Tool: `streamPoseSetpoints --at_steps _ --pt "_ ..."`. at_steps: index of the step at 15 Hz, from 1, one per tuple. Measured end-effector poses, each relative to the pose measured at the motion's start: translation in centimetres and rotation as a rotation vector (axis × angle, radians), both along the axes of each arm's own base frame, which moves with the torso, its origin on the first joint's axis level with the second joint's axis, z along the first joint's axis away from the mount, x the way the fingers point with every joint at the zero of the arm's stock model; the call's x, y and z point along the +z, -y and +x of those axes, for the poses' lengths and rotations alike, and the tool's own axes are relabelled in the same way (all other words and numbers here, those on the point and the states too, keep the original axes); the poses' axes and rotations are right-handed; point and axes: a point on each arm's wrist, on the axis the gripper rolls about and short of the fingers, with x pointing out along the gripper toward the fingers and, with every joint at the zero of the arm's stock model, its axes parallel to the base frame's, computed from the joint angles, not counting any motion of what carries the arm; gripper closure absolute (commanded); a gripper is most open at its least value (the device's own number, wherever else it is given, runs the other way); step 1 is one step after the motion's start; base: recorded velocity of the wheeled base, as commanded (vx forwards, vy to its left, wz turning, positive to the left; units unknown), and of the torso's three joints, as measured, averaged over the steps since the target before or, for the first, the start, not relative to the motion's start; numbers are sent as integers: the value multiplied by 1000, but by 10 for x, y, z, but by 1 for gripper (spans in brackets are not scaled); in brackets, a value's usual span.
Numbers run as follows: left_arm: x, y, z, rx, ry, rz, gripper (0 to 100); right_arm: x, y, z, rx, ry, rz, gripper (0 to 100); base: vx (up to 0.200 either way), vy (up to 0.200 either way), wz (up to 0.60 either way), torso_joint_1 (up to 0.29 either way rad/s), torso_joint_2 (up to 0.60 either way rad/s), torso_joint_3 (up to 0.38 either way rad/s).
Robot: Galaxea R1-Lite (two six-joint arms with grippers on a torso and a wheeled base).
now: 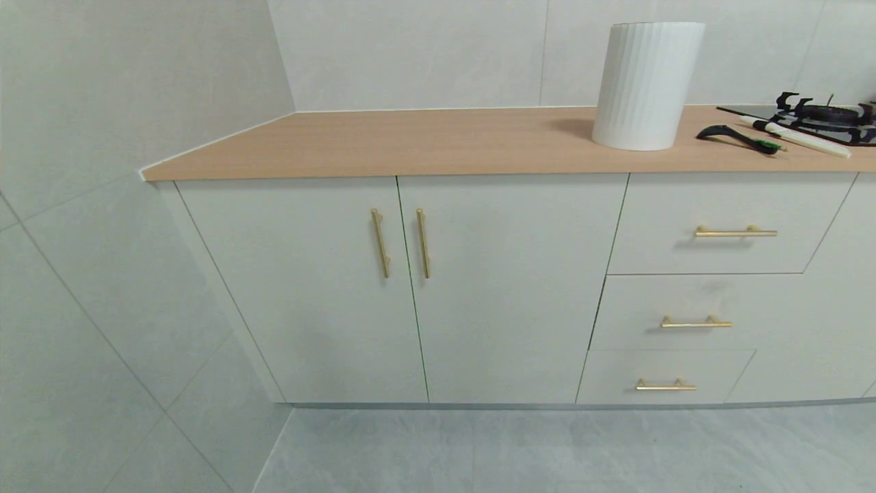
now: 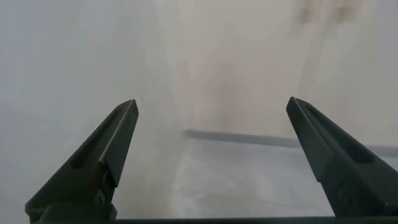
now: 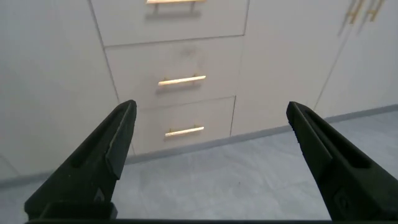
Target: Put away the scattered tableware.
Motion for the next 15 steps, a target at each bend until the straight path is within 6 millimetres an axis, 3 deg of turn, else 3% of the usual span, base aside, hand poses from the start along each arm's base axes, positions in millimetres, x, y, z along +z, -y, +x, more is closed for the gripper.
streamPoseSetpoints --at_steps 3,10,15 --pt "-5 2 1 -86 -9 -29 0 -3 -4 1 177 -12 -15 0 0 0 0 0 0 0" --pt "-7 2 2 -97 -8 -39 0 -6 -5 2 252 -57 -104 0 0 0 0 0 0 0" --pt "-7 2 2 -96 -8 -37 0 -7 -4 2 195 -31 81 0 0 0 0 0 0 0"
